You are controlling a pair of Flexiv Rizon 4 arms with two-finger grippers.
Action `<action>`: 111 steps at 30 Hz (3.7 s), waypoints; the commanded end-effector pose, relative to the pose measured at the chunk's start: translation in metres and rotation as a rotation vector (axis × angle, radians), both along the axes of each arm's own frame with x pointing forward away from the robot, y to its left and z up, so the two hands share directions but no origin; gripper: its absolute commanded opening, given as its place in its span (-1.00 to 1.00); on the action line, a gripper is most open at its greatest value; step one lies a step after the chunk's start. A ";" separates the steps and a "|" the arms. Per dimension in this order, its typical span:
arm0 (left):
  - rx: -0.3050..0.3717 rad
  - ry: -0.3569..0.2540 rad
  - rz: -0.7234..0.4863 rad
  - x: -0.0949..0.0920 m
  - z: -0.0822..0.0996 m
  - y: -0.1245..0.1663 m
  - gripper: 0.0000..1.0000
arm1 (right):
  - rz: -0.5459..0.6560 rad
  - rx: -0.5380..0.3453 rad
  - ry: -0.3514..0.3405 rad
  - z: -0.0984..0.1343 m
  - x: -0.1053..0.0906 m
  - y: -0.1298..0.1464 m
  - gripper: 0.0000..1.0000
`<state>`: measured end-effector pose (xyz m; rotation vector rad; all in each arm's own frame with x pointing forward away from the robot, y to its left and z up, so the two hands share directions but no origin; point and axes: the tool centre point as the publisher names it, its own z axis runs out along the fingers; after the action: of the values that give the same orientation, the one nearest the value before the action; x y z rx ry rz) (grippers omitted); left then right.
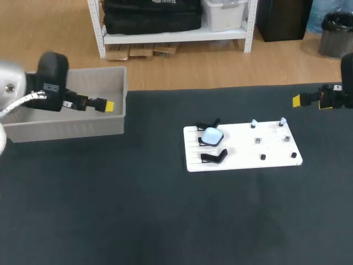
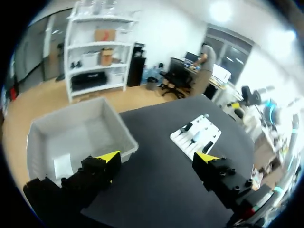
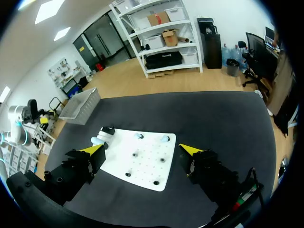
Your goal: Pick up each earbud case from the left stands, insert the matching earbuds, close the lid, and place the case in the box.
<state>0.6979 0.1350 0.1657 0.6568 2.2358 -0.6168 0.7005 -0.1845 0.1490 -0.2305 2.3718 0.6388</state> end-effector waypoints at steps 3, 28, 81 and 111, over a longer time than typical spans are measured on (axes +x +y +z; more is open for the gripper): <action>-0.019 -0.100 -0.258 0.015 -0.008 -0.023 1.00 | 0.003 0.001 0.001 0.000 0.001 -0.001 1.00; -0.083 -0.301 -0.797 0.014 -0.036 -0.131 1.00 | 0.003 0.001 0.001 0.000 0.001 -0.001 1.00; -0.145 -0.282 -0.955 0.018 -0.131 -0.224 -0.03 | 0.003 0.001 0.001 0.000 0.001 -0.001 1.00; -0.120 -0.258 -0.983 0.024 -0.145 -0.244 -0.23 | 0.003 0.001 0.001 0.000 0.001 -0.001 1.00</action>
<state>0.7158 -0.1055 0.0234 1.6679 1.5174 -1.0269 0.7006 -0.1845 0.1490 -0.2306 2.3720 0.6388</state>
